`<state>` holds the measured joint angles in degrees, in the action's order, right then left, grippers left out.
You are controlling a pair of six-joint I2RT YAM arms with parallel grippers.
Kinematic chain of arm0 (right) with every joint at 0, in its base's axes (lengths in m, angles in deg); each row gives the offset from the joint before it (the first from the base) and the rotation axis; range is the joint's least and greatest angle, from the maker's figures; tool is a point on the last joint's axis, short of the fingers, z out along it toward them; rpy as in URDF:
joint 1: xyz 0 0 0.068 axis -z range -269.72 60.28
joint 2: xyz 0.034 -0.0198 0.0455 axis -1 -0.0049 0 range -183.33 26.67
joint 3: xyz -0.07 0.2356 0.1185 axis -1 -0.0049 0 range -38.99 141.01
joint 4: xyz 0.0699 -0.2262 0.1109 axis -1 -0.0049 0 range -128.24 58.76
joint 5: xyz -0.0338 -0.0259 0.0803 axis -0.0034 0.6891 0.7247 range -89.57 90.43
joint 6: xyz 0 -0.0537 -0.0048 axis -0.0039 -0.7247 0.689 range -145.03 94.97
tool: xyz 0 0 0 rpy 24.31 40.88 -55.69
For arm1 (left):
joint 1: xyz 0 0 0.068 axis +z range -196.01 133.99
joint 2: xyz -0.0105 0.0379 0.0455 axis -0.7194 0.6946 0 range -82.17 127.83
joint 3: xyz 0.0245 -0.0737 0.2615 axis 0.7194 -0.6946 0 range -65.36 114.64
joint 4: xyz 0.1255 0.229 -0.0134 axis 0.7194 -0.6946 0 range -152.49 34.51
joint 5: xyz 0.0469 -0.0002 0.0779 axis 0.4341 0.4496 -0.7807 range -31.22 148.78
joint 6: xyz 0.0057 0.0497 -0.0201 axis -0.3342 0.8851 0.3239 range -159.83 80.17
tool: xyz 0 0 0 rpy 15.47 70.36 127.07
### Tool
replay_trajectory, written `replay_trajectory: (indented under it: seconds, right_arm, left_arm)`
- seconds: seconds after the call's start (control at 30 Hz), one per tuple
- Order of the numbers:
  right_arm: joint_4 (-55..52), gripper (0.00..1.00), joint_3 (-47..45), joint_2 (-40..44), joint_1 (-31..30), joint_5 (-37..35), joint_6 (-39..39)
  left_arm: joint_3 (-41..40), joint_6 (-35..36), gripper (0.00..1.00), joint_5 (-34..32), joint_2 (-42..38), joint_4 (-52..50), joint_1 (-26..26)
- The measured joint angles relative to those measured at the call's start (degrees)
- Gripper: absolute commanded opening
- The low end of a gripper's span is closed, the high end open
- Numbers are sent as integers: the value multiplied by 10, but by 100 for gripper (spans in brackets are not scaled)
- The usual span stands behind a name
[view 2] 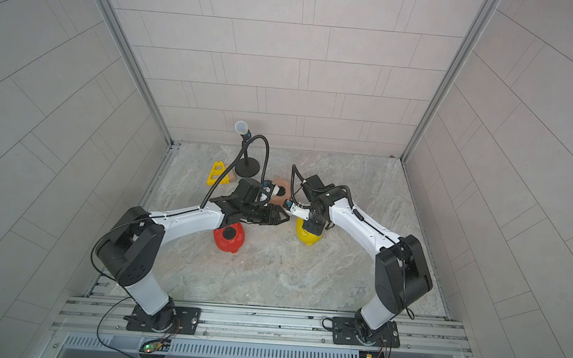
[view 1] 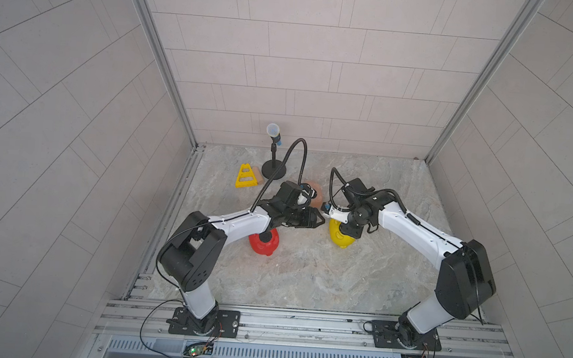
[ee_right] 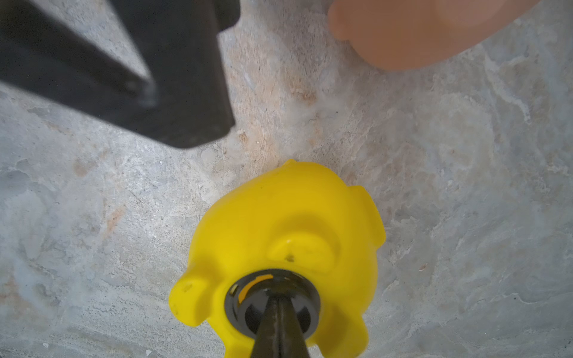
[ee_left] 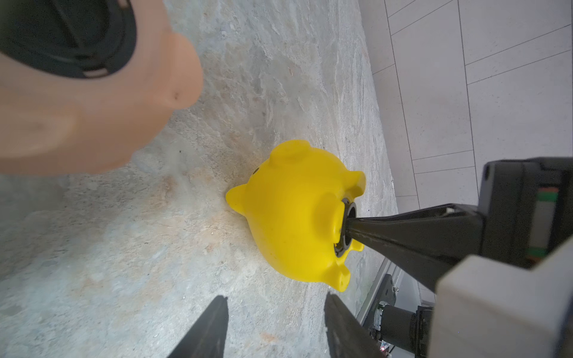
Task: Close piggy banks
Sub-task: Insert the knob into the piggy bank.
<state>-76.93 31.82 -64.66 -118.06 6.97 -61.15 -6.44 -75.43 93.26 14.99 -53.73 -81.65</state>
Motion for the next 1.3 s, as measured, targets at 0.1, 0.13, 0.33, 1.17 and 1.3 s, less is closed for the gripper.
replay_trajectory:
  seconds: [0.1,0.13,0.33,1.17,1.3]
  right_arm:
    - [0,0,0,0,0,0,-3]
    - [-1,0,0,0,0,-1,-6]
    - [-7,0,0,0,0,-5,-19]
    - [-25,0,5,-14,0,8,-42]
    - [-20,0,9,-18,0,7,-40]
  left_arm:
    - [0,0,56,1,1,1,0]
    - [0,-1,56,2,1,2,0]
    - [1,-5,56,3,8,2,0]
    - [16,-11,56,16,37,5,0]
    - [16,-11,56,16,38,5,0]
